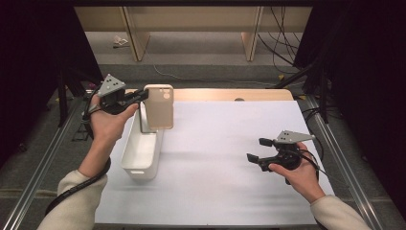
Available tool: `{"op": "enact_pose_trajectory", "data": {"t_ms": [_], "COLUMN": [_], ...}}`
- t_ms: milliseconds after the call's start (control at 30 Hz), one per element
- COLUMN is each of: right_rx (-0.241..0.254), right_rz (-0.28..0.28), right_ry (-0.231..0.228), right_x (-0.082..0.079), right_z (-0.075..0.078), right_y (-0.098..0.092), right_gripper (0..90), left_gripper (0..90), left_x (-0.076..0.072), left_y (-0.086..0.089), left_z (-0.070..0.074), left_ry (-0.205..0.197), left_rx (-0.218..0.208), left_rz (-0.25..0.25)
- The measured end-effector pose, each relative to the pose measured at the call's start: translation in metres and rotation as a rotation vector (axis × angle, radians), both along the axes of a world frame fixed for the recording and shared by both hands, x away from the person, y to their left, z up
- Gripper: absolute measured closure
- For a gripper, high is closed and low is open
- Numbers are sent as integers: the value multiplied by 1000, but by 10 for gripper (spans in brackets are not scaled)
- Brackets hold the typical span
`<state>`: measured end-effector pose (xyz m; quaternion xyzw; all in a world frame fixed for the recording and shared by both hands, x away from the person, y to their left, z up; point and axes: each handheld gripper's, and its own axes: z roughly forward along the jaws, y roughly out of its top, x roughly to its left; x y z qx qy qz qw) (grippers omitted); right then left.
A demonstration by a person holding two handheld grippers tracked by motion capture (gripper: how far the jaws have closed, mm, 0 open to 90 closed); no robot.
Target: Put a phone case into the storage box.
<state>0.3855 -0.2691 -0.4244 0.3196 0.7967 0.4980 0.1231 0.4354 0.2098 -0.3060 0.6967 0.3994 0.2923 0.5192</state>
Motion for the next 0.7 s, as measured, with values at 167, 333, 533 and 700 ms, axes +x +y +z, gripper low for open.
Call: {"op": "enact_pose_trajectory", "data": {"t_ms": [167, 333, 533, 700], "right_rx": [1, -2, -1, -2], "right_rz": [-1, 0, -1, -1], "right_ry": [-1, -1, 0, 0], "right_x": [0, 0, 0, 0], "right_z": [0, 0, 0, 0], "right_y": [0, 0, 0, 0], "right_gripper": [172, 172, 172, 172], "left_gripper": [824, 824, 824, 824], "left_x": [3, 5, 8, 11], "left_y": [8, 15, 24, 27], "left_z": [0, 1, 1, 1], "left_ry": [0, -3, -5, -6], "left_rx": [2, 4, 17, 23], "left_rz": [16, 29, 45, 54]}}
